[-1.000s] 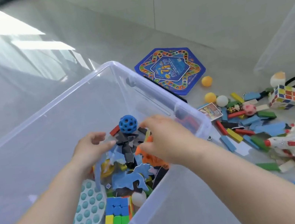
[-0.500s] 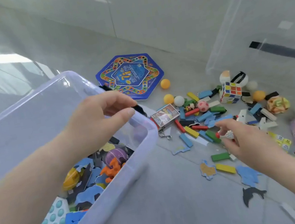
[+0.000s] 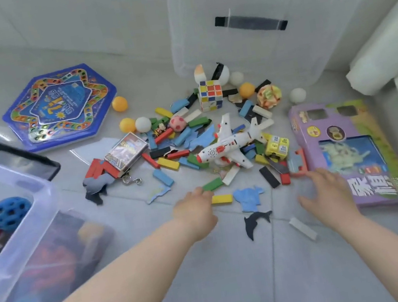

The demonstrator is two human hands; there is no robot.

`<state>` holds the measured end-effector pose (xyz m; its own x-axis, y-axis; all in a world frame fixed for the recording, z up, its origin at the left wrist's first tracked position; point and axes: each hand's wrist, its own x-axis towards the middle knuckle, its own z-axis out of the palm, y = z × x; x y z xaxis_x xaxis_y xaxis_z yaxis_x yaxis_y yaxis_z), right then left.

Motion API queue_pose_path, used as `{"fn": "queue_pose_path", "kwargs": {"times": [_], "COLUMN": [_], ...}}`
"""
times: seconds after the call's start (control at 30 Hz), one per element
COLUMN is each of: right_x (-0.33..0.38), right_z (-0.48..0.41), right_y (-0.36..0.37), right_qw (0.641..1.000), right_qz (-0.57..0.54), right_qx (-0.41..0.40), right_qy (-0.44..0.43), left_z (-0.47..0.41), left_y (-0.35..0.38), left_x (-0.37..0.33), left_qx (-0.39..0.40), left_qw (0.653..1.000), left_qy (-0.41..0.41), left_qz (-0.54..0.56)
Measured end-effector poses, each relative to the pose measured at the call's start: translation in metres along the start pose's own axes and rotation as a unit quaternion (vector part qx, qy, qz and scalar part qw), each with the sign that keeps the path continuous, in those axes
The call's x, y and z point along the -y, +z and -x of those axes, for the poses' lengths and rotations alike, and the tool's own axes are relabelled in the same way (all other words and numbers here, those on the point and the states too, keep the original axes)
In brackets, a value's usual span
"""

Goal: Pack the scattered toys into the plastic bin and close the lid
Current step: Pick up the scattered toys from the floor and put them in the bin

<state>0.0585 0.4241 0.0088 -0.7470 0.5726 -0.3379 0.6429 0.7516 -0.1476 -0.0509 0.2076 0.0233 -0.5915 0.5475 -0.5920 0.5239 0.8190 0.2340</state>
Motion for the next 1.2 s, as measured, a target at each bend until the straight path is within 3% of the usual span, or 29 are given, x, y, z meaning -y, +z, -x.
{"fn": "queue_pose_path", "kwargs": {"times": [0.1, 0.23, 0.4, 0.53, 0.63, 0.77, 0.9, 0.97, 1.1, 1.2], "right_x": [0.003, 0.003, 0.003, 0.011, 0.032, 0.057, 0.063, 0.065, 0.069, 0.066], "right_z": [0.008, 0.017, 0.012, -0.005, -0.018, -0.032, -0.041, -0.045, -0.045, -0.039], "right_y": [0.003, 0.015, 0.009, -0.006, -0.010, -0.001, 0.004, 0.005, 0.010, 0.010], "right_qw": [1.000, 0.975, 0.967, 0.984, 0.993, 0.997, 0.996, 0.994, 0.993, 0.996], "right_qz": [-0.015, 0.072, 0.107, -0.010, -0.095, -0.055, 0.076, 0.091, 0.068, 0.044], "right_qx": [-0.017, 0.209, 0.233, 0.176, 0.075, 0.060, 0.047, 0.061, 0.098, 0.071], "right_qy": [-0.003, 0.016, 0.006, 0.000, -0.008, -0.009, -0.009, -0.018, -0.025, -0.040], "left_z": [-0.008, -0.019, -0.028, -0.030, -0.029, -0.028, -0.016, -0.009, -0.012, -0.025], "left_y": [0.020, 0.022, 0.023, 0.018, 0.015, 0.013, 0.019, 0.019, 0.006, -0.004], "left_x": [0.010, 0.019, 0.021, 0.022, 0.020, 0.017, 0.018, 0.018, 0.011, -0.003], "left_qx": [-0.028, -0.075, -0.083, -0.058, -0.027, 0.025, 0.064, 0.039, -0.137, -0.159], "left_qw": [0.999, 0.996, 0.995, 0.982, 0.984, 0.988, 0.988, 0.992, 0.981, 0.977], "left_qy": [-0.031, -0.042, -0.025, -0.099, -0.131, -0.143, -0.127, -0.099, -0.015, 0.003], "left_qz": [0.010, 0.033, 0.057, 0.152, 0.118, 0.049, 0.052, 0.061, 0.133, 0.140]}}
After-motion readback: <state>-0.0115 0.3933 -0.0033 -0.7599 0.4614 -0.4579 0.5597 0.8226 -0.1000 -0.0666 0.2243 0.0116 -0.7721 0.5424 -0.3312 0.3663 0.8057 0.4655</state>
